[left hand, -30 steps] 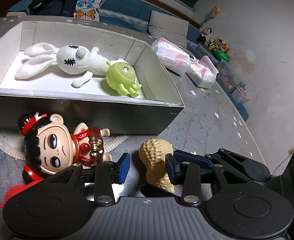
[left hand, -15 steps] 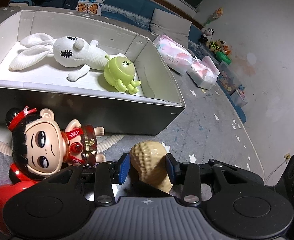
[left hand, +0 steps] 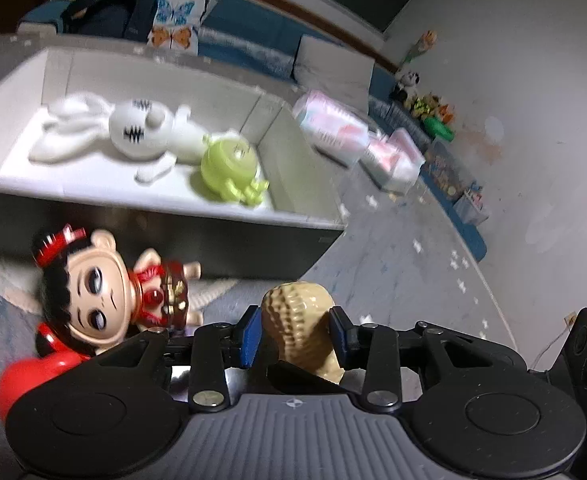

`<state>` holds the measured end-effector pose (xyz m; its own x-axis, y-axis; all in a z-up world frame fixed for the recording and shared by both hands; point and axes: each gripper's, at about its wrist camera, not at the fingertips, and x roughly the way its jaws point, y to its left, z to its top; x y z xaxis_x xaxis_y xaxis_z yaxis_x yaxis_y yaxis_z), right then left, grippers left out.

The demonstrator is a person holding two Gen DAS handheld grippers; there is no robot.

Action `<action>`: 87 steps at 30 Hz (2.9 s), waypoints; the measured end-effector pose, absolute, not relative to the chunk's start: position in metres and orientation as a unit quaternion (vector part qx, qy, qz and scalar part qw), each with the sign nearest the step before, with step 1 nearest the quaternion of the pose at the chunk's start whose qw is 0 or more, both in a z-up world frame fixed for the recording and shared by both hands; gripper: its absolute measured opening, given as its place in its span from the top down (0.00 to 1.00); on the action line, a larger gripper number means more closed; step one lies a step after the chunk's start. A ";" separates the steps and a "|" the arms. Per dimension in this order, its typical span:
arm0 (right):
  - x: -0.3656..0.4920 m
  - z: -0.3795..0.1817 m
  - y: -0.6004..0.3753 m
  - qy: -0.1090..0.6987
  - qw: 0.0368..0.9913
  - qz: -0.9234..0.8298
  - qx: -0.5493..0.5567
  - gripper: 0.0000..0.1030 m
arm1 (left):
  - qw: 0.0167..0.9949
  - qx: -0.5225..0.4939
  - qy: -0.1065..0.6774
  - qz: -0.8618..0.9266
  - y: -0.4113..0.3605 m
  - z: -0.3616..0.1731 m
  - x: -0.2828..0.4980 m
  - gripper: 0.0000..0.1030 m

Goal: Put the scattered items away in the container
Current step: 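Close the left gripper on the peanut toy while the right gripper pinches it, then lift the peanut toy with both grippers and carry it over the box, then lower the peanut toy beside the rabbit and open both grippers, then move both grippers down to the red round toy beside the doll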

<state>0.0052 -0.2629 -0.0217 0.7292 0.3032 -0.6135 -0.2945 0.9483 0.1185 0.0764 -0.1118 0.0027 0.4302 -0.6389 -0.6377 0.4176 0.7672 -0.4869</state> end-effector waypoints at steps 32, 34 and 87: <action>0.201 -0.014 -0.223 0.421 0.870 0.252 -0.049 0.55 | 0.808 -0.227 0.493 -0.227 -0.060 -0.012 0.237 0.62; 0.204 -0.017 -0.220 0.426 0.868 0.249 -0.056 0.55 | 0.806 -0.231 0.496 -0.226 -0.059 -0.016 0.241 0.62; 0.076 0.023 -0.211 0.300 0.920 0.240 -0.073 0.44 | 0.879 -0.180 0.385 -0.217 -0.017 0.037 0.126 0.62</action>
